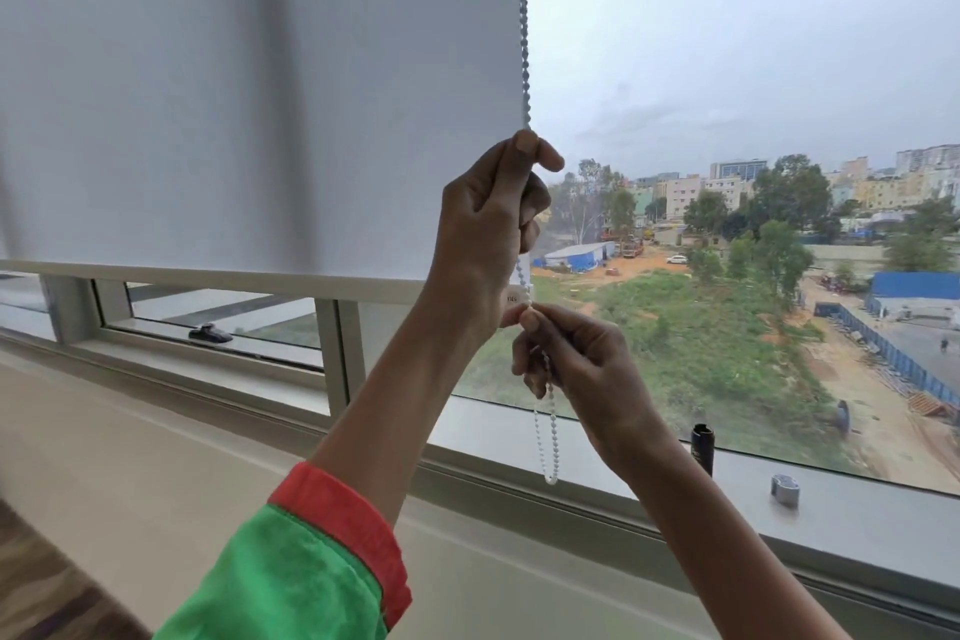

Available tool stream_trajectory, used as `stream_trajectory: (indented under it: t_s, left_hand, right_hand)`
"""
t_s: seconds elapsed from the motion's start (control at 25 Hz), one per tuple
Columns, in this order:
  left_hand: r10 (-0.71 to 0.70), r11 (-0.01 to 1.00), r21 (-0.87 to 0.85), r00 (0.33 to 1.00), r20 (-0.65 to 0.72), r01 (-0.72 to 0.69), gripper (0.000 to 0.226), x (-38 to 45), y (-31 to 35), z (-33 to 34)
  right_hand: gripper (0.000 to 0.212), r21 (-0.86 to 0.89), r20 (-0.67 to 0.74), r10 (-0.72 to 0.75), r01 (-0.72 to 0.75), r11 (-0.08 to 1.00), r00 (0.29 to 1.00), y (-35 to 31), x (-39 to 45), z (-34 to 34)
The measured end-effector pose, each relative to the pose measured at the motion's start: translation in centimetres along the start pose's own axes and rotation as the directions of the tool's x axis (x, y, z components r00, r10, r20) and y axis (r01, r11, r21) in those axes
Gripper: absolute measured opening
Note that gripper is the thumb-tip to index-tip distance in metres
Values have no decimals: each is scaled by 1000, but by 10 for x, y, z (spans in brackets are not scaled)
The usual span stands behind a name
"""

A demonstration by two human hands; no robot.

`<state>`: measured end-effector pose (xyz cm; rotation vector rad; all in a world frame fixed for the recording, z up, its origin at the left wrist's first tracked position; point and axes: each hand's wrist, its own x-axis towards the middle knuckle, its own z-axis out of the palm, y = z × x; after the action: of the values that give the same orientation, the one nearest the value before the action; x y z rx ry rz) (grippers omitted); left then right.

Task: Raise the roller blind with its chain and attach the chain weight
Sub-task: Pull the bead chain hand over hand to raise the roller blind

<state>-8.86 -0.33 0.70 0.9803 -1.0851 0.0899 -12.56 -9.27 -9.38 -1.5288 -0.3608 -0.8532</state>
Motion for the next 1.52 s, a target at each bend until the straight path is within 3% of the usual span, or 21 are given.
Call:
stream_trajectory:
  t_s: [0.16,0.4,0.52,0.84,0.96,1.16,1.28,1.52]
  left_hand:
    - [-33,997,-62,999,10,33,31,-16,-12,-8]
    - [-107,992,-63,994,28,109,30,-46,-34,-12]
    - [-141,989,-46,990,17,142,29,-59,-43,-17]
    - [-236,966,117,971,42,229,33,-62,-53,-34]
    - [-253,955,152,967,-34,255,37,-54,-51,-40]
    - [-133,991,-4,990,-53,132,40,-5,-9,-28]
    - [-22,995,-97,1000,-8,22,29,19,18,-12]
    - [19,997,-77,999,-33,-22,32,17,18,-2]
  right_hand:
    - [47,12,-46,78,-78,997,996,-10,8,-5]
    - [33,131,-16,-79,81,988,997,-74,63,2]
    - [31,172,45,-78,69,983,996,-98,83,9]
    - [22,135,30,-143,138,981,989,-76,66,23]
    - [22,117,9,-143,141,983,990,-62,49,17]
    - [21,81,10,-103,102,992,995,-33,21,20]
    - [21,56,6,-60,60,997,998,-18,8,20]
    - [22,4,-29,-41,41,999,999,-14,8,5]
